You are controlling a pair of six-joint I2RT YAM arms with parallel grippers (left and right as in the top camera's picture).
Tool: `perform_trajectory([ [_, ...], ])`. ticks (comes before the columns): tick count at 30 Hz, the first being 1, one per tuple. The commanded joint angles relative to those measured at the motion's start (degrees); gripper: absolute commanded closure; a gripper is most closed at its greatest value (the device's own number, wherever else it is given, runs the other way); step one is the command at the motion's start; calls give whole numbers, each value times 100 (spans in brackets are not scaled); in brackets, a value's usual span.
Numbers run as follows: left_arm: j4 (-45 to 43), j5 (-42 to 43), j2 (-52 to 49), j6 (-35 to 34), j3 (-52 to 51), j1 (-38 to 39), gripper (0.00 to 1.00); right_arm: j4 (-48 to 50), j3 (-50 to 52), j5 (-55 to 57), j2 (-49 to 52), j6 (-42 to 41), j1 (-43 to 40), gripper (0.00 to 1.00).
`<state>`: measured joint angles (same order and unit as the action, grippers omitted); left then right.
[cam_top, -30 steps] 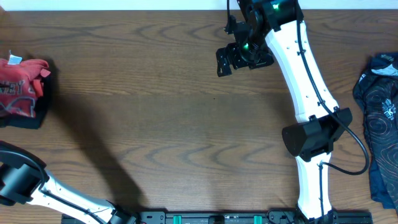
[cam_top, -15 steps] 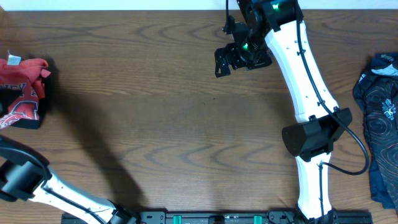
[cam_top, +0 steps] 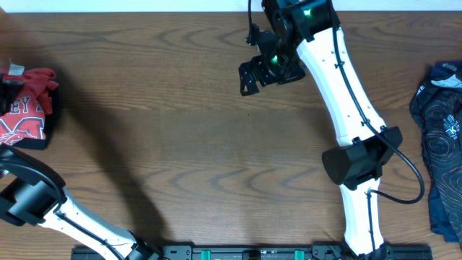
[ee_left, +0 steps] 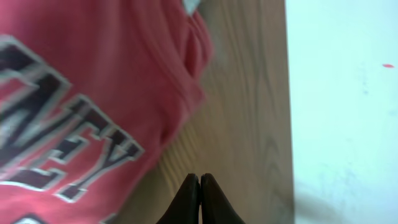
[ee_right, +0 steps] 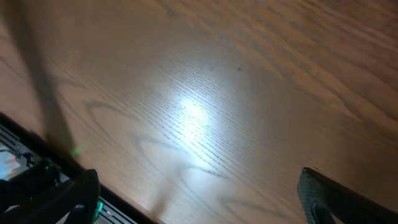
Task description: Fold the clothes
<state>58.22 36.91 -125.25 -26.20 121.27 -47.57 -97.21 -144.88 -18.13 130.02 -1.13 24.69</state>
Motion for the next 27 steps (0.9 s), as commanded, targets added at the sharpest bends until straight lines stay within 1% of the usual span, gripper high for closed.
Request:
perform_trajectory([
  [1,4,-321,-17,269,76,15,94,-9,26,-55,-149,103,70,1],
  [8,-225,-356,-605,463,76,37,94,-9,26,-57,-149,103,79,1],
  [19,-326,-271,-1768,522,76,-87,94,-9,26,-133,-149,72,83,1],
  [24,-328,-136,-1873,730,76,-216,94,-9,26,-186,-149,72,87,1],
  [27,-254,-63,-1867,734,76,-330,94,-11,26,-184,-149,68,87,1],
])
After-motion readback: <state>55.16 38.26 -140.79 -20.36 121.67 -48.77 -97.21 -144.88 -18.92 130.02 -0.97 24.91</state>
